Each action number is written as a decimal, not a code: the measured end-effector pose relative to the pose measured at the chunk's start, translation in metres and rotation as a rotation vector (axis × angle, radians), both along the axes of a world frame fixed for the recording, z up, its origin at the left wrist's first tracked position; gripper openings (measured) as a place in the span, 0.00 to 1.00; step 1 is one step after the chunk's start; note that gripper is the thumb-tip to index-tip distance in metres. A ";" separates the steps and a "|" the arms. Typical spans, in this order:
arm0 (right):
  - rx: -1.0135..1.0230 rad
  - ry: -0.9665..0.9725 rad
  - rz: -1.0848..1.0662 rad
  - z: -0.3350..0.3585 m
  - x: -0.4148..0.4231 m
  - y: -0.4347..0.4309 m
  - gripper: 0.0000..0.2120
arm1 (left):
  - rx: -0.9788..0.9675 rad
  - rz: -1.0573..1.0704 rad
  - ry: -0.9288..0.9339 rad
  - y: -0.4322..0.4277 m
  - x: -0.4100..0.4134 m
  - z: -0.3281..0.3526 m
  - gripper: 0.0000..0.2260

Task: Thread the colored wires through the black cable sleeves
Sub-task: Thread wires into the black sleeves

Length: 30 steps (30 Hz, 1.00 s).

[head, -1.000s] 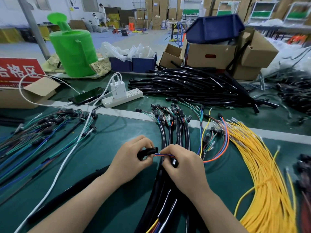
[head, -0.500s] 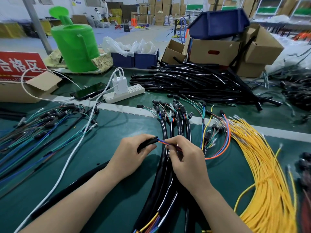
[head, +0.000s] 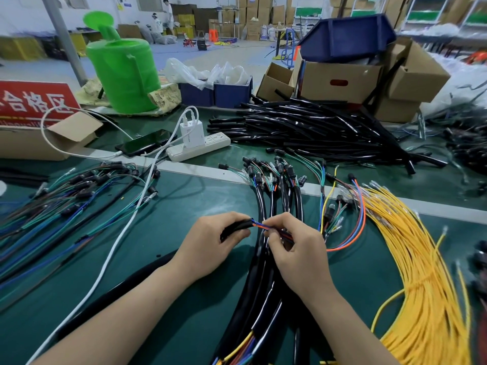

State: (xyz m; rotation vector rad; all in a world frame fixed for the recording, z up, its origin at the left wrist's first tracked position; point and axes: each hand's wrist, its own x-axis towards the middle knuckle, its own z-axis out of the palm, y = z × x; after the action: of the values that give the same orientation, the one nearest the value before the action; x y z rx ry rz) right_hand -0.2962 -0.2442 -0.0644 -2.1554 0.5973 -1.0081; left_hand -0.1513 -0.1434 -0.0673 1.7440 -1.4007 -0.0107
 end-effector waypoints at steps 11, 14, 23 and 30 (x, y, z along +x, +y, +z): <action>0.069 0.037 -0.061 0.001 0.000 -0.001 0.05 | -0.019 -0.040 -0.090 0.001 0.000 0.001 0.09; 0.093 0.043 -0.071 0.000 -0.001 -0.003 0.04 | -0.023 -0.047 -0.090 0.000 -0.002 0.001 0.09; 0.146 0.050 -0.077 0.001 0.001 -0.002 0.04 | -0.024 -0.057 -0.083 0.002 0.001 -0.002 0.08; 0.064 0.079 -0.112 0.004 -0.001 0.002 0.03 | -0.008 -0.058 -0.141 0.002 0.001 -0.002 0.09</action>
State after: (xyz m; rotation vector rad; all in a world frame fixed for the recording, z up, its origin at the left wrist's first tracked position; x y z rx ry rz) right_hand -0.2968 -0.2424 -0.0606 -2.1326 0.7850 -0.9530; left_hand -0.1498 -0.1415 -0.0694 1.7250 -1.5505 0.0881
